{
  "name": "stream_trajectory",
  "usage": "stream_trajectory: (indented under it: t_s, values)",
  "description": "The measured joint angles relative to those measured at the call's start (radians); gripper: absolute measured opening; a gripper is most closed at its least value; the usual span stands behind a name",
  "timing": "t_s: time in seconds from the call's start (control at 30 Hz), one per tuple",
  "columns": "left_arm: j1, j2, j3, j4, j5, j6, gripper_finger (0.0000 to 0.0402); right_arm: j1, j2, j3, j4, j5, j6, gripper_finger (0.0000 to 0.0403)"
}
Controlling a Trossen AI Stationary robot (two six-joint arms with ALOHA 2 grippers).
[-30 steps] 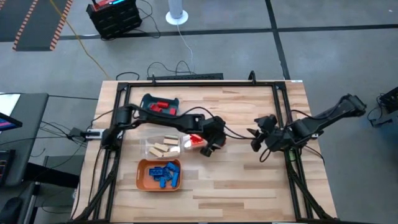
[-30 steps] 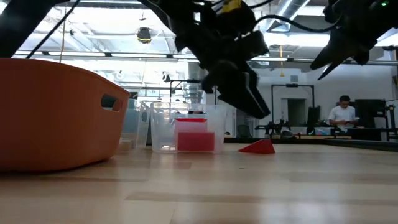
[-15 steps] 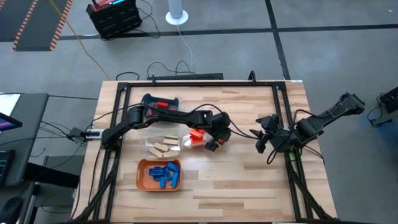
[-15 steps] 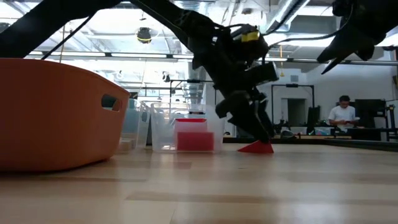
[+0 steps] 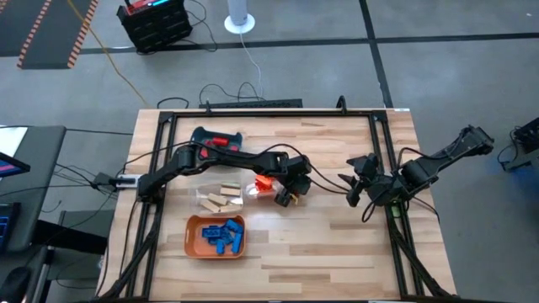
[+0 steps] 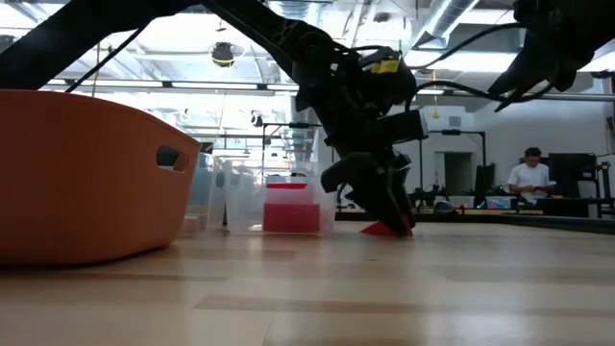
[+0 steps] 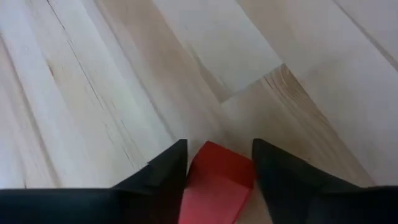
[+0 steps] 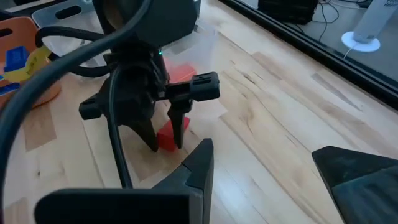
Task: Sort blocks
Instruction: Put the red block into the blue bin
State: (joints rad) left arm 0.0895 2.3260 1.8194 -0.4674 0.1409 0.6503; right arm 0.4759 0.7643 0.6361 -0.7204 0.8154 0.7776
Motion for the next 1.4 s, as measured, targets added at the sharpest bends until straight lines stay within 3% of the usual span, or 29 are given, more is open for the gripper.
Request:
stream_trajectory:
  t_s: [0.23, 0.43, 0.57, 0.7, 0.87, 1.0, 1.1, 1.4]
  values:
    - [-0.004, -0.001, -0.001, -0.007, -0.033, 0.025, 0.0095, 0.000, 0.000, 0.000, 0.003, 0.000, -0.001, 0.0077]
    - [-0.026, -0.015, -0.001, -0.007, -0.036, 0.042, 0.0051, 0.000, 0.000, 0.000, 0.003, -0.001, 0.000, 0.0077]
    - [-0.039, -0.053, -0.002, 0.004, -0.037, 0.037, 0.0043, 0.000, 0.000, 0.000, 0.003, -0.001, 0.000, 0.0077]
    - [-0.063, -0.104, -0.001, -0.023, -0.106, 0.124, 0.0063, 0.000, 0.000, 0.000, 0.003, -0.001, 0.000, 0.0077]
    - [-0.121, -0.115, -0.003, -0.071, -0.362, 0.355, 0.0130, 0.000, 0.000, 0.000, 0.010, -0.006, -0.002, 0.0077]
    - [-0.155, -0.092, -0.006, -0.052, -0.517, 0.500, 0.0190, 0.000, 0.003, 0.000, 0.019, -0.006, -0.002, 0.0077]
    - [-0.170, -0.061, 0.001, -0.078, -0.608, 0.551, 0.0213, 0.000, 0.007, 0.000, 0.028, -0.002, -0.001, 0.0077]
    - [-0.200, -0.066, 0.005, -0.147, -0.626, 0.514, 0.0196, 0.002, 0.009, 0.000, 0.087, -0.001, -0.046, 0.0077]
